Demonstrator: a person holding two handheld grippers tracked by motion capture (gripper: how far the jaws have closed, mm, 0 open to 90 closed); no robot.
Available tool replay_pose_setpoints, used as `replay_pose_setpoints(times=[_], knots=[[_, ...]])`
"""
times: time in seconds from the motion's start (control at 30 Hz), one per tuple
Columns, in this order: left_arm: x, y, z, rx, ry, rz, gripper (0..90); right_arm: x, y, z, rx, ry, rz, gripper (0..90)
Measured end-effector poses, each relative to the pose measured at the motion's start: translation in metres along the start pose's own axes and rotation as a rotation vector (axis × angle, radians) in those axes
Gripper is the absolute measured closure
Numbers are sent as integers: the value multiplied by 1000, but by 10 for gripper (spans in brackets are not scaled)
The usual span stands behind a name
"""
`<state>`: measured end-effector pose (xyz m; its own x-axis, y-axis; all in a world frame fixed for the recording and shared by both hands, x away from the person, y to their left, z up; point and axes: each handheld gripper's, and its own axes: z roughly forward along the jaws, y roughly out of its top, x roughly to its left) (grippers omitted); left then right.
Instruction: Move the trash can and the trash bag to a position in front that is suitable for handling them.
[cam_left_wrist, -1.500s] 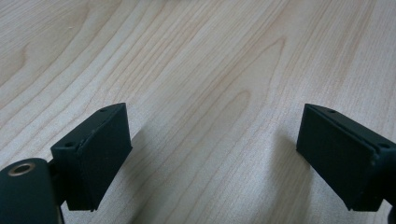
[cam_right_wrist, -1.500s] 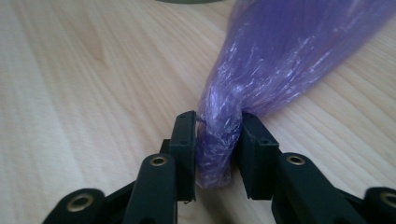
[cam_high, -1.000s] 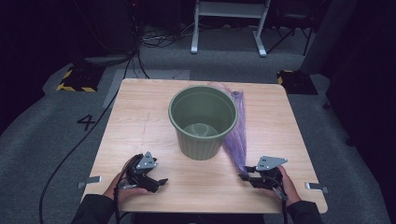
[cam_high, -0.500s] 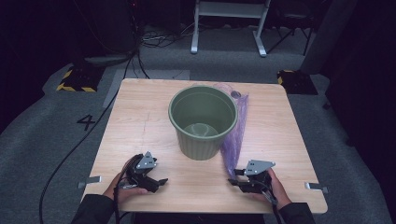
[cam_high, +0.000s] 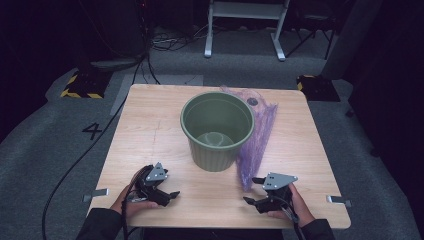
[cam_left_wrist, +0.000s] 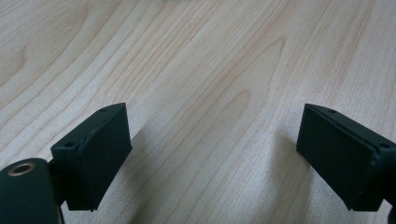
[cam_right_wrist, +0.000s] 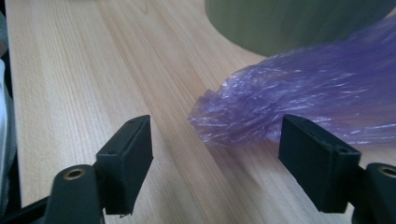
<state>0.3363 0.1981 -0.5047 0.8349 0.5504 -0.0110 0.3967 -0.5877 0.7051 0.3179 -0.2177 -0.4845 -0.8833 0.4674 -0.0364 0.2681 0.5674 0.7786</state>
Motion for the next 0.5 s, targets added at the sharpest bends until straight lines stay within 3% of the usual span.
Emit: replay_pose_setpoints(times=[0.03, 0.37, 0.5], knots=[[0, 0, 0, 0, 0, 0, 96, 0, 1, -7, -12, -19, 2, 218], [0, 0, 0, 0, 0, 0, 96, -2, 6, -28, -64, -82, -5, 215], [0, 0, 0, 0, 0, 1, 96, -12, 9, -30, -76, -127, 11, 225]])
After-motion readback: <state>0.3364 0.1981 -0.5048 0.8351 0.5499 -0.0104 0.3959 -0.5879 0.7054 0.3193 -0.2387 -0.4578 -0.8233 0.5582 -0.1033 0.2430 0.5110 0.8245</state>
